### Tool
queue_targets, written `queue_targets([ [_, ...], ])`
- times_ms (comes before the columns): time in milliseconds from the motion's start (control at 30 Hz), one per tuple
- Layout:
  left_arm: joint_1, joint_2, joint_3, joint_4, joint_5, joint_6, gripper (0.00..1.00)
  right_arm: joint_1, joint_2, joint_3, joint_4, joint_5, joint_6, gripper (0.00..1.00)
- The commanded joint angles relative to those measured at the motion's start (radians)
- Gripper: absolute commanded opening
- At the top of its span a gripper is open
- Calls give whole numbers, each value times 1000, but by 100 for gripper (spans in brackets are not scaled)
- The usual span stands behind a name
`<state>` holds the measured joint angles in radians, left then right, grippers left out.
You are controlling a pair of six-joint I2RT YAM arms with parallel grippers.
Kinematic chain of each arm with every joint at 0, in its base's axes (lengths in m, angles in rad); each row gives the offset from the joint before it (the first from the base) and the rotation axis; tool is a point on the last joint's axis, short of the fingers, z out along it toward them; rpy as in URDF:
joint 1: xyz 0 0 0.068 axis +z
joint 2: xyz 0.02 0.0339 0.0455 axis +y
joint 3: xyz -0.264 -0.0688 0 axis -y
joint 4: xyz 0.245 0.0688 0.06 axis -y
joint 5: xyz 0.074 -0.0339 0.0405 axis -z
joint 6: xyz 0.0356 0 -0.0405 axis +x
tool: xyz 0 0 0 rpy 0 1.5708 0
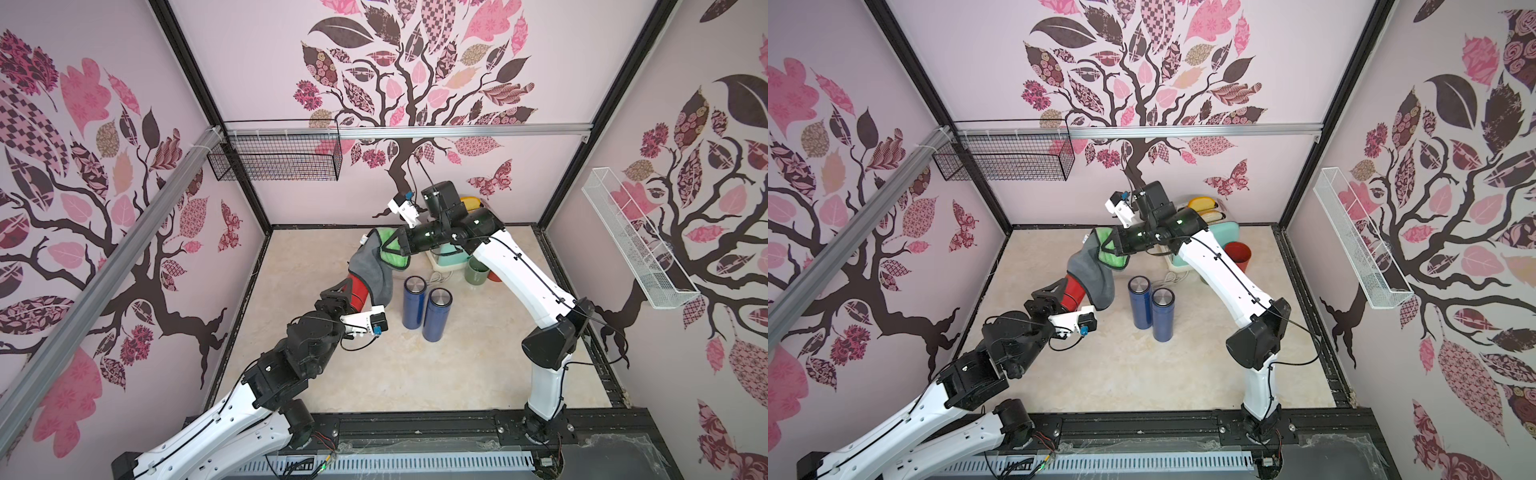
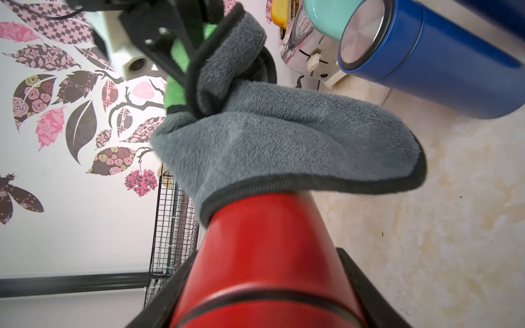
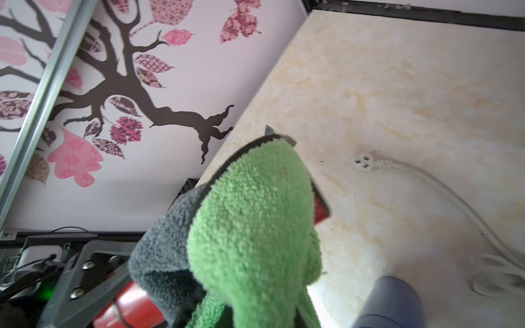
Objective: Wipe the surface of the thermos
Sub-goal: Wipe the dirt from the surface of the thermos.
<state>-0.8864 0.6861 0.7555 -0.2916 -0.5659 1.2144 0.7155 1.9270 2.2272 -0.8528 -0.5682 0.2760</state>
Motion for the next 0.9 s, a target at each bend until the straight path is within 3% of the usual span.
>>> queue_targets([
  [0,-6,14,-5,144,-35,48,0,106,-23,14,-42,-5,-23,0],
  [100,-12,36,-14,173,-42,72,0,105,-21,5,-26,77,-24,0],
  [233,-23,31,-22,193,-43,70,0,-3,101,154,-107,91,-50,0],
  [333,-36,21,-21,175,-45,67,0,-32,191,294,-187,181,-101,0],
  [500,-40,11,-28,167,-31,72,0,19,166,281,-180,142,-98,0],
  [667,-42,23,-39,177,-11,94,0,143,56,126,-96,110,-104,0],
  [800,-47,31,-46,176,-2,93,0,159,5,62,-34,106,-68,0],
  [867,-56,36,-45,178,-2,89,0,155,16,79,-36,170,-83,0],
])
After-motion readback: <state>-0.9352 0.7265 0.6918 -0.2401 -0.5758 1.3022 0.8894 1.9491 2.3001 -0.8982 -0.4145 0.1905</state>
